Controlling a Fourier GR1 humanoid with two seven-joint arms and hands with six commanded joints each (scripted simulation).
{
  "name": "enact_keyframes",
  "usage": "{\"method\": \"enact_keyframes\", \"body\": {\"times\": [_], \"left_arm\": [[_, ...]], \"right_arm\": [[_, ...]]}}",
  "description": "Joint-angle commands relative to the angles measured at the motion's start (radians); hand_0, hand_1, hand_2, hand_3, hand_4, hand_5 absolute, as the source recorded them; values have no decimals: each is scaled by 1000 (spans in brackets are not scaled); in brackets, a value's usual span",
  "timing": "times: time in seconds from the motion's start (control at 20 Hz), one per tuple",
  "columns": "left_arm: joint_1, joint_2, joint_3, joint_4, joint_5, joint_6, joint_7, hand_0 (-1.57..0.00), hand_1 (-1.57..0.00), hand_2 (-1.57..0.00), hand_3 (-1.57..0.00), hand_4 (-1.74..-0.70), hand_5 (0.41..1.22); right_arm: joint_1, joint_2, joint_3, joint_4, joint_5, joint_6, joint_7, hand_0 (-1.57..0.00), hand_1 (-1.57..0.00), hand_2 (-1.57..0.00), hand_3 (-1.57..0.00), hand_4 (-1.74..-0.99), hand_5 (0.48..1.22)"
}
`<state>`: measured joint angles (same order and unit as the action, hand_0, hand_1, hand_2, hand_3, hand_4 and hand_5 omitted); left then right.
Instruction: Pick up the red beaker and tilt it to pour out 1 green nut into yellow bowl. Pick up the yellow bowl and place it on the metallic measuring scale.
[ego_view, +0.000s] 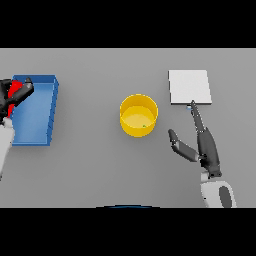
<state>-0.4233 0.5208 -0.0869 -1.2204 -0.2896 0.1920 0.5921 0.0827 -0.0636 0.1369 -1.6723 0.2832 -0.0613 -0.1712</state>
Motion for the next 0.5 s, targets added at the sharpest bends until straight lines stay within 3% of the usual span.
{"method": "enact_keyframes", "body": {"times": [0.0, 0.1, 0.2, 0.4, 0.45], "left_arm": [[-6, 3, -11, -3, 0, -22, 7, -772, -637, -652, -614, -920, 677], [-2, 16, -32, 12, -16, -51, -10, -494, -407, -417, -393, -857, 657], [-7, 17, -42, 29, -20, -64, -29, -316, -260, -267, -251, -822, 657], [-24, 8, -40, 63, -24, -50, -73, -129, -106, -109, -102, -790, 649], [-22, 8, -40, 55, -24, -47, -77, -103, -85, -87, -82, -782, 651]], "right_arm": [[-2, 8, 1, 9, 0, -3, 4, 1, 1, 1, 1, -1005, 634], [3, -1, 1, 10, 2, 1, -12, 1, 1, 1, 1, -1009, 639], [1, 1, 4, 11, 6, -1, -13, 1, 1, 1, 1, -1009, 639], [-6, -8, 12, 9, 23, 3, 6, 1, 1, 1, 1, -1021, 640], [-19, -20, 16, 5, 46, 2, 47, 1, 1, 1, 1, -1020, 640]]}}
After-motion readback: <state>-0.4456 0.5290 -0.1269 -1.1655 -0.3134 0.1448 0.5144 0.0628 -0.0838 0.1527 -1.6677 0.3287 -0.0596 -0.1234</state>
